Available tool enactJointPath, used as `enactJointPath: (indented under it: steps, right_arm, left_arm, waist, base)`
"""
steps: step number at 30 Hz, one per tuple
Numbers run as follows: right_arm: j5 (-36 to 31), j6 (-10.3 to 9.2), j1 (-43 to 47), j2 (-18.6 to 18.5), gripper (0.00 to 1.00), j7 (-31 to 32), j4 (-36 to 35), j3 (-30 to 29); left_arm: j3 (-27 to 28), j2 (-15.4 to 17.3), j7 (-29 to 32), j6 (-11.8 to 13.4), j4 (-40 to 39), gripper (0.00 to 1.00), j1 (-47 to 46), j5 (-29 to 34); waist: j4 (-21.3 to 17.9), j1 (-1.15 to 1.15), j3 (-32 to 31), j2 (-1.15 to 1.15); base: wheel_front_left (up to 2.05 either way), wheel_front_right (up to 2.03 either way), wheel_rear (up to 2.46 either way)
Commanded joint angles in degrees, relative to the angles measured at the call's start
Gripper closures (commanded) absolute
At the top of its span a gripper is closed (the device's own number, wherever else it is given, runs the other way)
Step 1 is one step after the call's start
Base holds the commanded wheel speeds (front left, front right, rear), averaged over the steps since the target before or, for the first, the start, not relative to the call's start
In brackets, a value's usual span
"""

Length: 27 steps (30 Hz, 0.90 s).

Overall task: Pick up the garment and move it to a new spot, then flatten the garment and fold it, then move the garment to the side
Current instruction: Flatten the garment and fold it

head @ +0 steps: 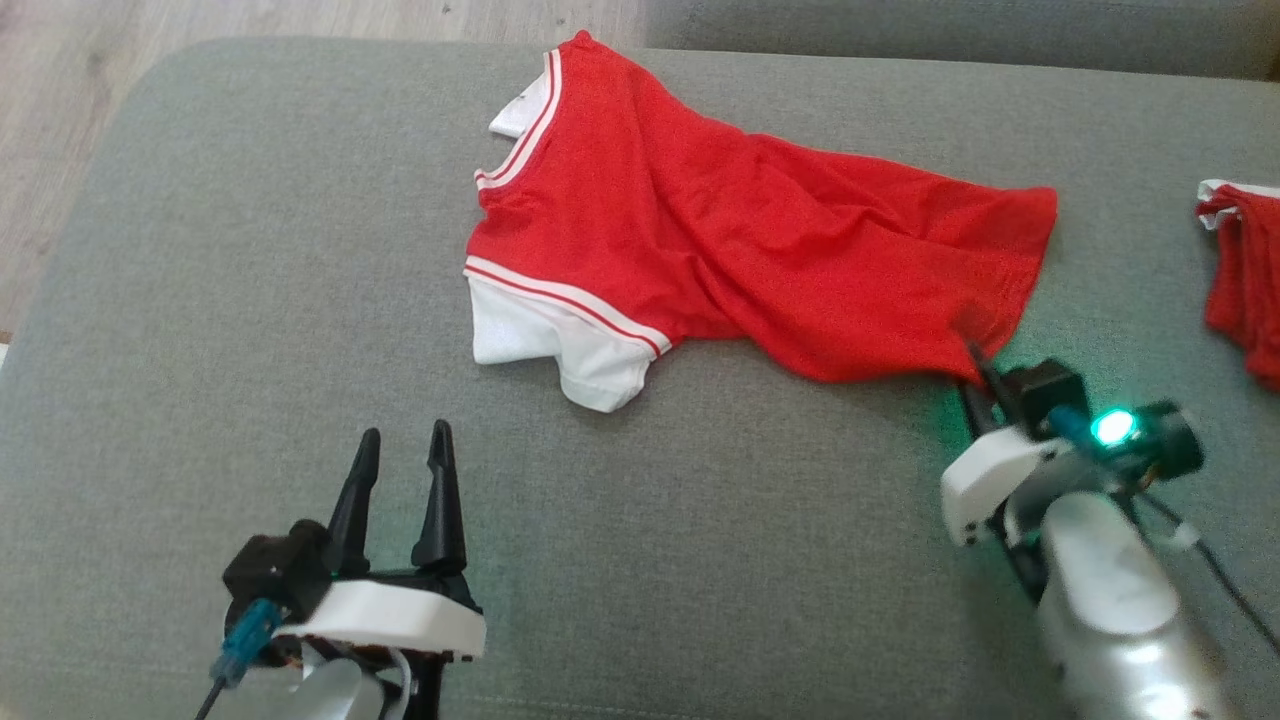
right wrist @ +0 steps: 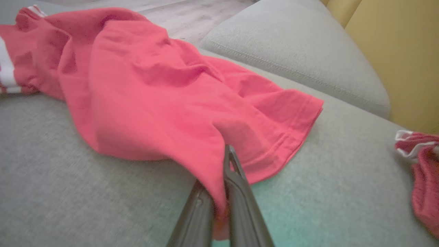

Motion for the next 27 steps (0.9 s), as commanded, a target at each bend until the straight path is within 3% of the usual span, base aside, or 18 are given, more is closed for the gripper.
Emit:
enactJointPath:
  steps: [1, 9, 10, 11, 12, 13, 18, 27]
  right_arm:
    - [0.72, 0.37, -3.67, -1.26, 1.0, -0.6, -1.54, 0.96]
    - [2.23, 0.37, -12.08, -7.89, 1.0, 4.34, 1.15, 2.65]
    - [2.78, 0.37, -13.22, -8.45, 0.96, 4.93, 1.87, 2.9]
    - [3.3, 0.37, -14.32, -8.98, 0.64, 5.37, 2.54, 3.0]
    - [3.69, 0.37, -15.34, -9.6, 0.16, 5.83, 3.28, 2.98]
    - [4.0, 0.37, -16.3, -10.21, 0.0, 6.25, 4.03, 2.73]
    - [4.37, 0.37, -19.92, -11.86, 0.0, 4.8, 6.04, 0.52]
    - [6.77, 0.37, -18.66, -9.01, 0.0, -0.41, 6.59, 0.34]
  left_arm:
    - [2.1, 0.16, -0.7, -0.27, -1.23, 0.0, -2.04, 0.7]
    - [1.0, -1.34, -0.71, -1.49, -0.87, 0.0, -2.85, 1.77]
    - [0.99, -1.47, -0.71, -1.6, -0.78, 0.0, -2.92, 1.87]
    - [0.99, -1.59, -0.71, -1.69, -0.66, 0.0, -2.97, 1.95]
    - [0.96, -1.72, -0.71, -1.8, -0.55, 0.0, -3.05, 2.05]
    - [0.96, -1.87, -0.71, -1.89, -0.46, 0.0, -3.14, 2.14]
    - [1.17, -2.48, -0.71, -2.33, -0.17, 0.0, -3.49, 2.58]
    - [2.09, -2.87, -0.71, -2.49, 0.13, 0.0, -3.42, 3.15]
  waist:
    - [0.34, 0.0, 0.15, 0.0]
    - [3.56, 0.0, 1.95, 0.0]
    - [3.92, 0.0, 2.21, 0.0]
    - [4.25, 0.0, 2.47, 0.0]
    - [4.57, 0.0, 2.78, 0.0]
    - [4.86, 0.0, 3.08, 0.0]
    - [5.54, 0.0, 4.21, 0.0]
    - [2.88, 0.0, 4.54, 0.0]
  base:
    - [0.0, 0.0, 0.0]
    - [0.0, 0.0, 0.0]
    - [0.0, 0.0, 0.0]
    - [0.0, 0.0, 0.0]
    - [0.0, 0.0, 0.0]
    - [0.0, 0.0, 0.0]
    - [0.0, 0.0, 0.0]
    - [0.0, 0.0, 0.0]
